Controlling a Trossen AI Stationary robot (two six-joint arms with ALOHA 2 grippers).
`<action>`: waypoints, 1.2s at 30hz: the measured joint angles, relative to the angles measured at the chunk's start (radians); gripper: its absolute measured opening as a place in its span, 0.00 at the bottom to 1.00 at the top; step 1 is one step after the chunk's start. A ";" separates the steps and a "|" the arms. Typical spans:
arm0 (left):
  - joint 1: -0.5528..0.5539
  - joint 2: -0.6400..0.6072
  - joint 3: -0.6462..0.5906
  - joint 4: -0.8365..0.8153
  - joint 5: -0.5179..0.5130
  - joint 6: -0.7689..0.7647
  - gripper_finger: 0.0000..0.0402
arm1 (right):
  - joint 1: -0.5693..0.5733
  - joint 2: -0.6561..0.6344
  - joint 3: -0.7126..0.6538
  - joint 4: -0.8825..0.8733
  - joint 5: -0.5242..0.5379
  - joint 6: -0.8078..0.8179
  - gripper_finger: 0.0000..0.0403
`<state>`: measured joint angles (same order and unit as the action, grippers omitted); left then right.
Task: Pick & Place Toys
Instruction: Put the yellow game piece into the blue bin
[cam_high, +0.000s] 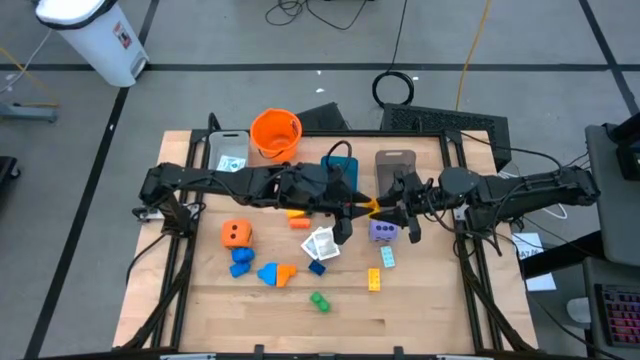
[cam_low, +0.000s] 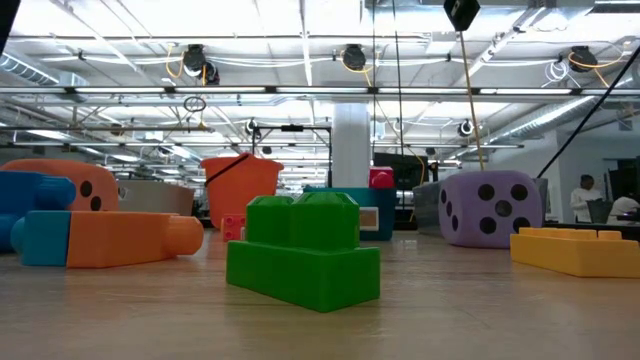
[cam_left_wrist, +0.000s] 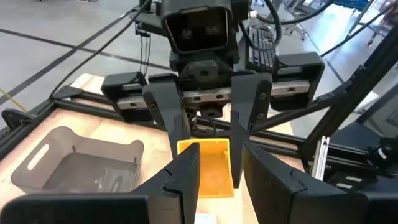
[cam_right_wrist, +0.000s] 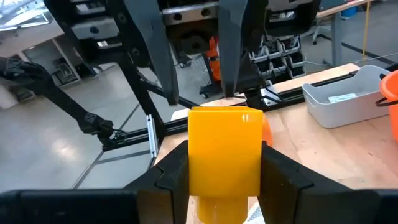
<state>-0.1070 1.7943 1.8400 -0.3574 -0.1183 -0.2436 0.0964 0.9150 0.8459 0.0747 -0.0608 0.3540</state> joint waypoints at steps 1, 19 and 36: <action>0.000 0.000 0.000 0.001 -0.002 0.000 0.32 | 0.003 0.000 0.000 -0.001 0.000 0.000 0.32; 0.002 0.000 0.000 -0.019 0.006 -0.026 0.31 | 0.001 0.000 0.000 0.034 0.006 -0.007 0.32; 0.003 0.000 0.000 -0.049 0.041 -0.004 0.05 | 0.001 0.000 0.000 0.027 0.007 -0.026 0.32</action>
<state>-0.1040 1.7943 1.8400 -0.4065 -0.0775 -0.2471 0.0975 0.9154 0.8459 0.1020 -0.0538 0.3275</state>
